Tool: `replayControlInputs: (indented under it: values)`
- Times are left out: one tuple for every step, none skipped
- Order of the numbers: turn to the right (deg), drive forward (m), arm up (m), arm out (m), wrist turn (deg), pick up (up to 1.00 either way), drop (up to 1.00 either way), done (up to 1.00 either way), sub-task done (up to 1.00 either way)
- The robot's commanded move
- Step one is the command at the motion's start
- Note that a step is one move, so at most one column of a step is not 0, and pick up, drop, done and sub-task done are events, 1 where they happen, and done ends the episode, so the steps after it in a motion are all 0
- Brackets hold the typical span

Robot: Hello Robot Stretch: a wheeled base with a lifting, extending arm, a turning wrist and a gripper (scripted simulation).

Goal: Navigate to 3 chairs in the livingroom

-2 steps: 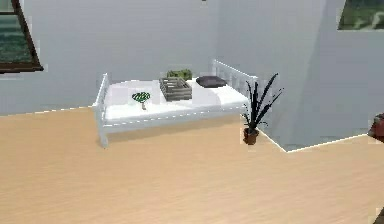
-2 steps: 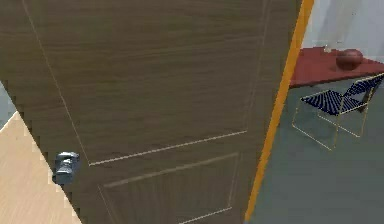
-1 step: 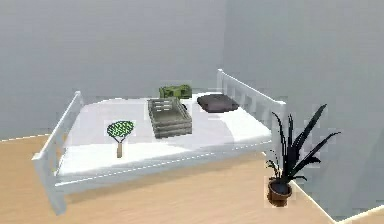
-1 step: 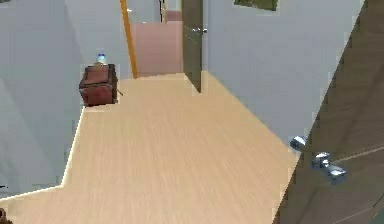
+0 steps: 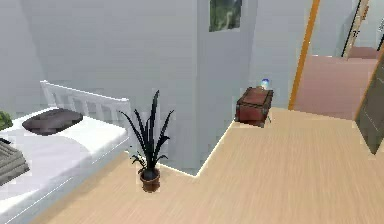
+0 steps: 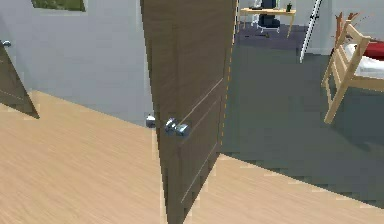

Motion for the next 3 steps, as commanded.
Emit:
replayControlInputs:
  values:
    - [6.0, 0.0, 0.0, 0.0, 0.0, 0.0, 0.0, 0.0, 0.0]
    - [0.0, 0.65, 0.0, 0.0, 0.0, 0.0, 0.0, 0.0, 0.0]
    - [45.0, 0.0, 0.0, 0.0, 0.0, 0.0, 0.0, 0.0, 0.0]
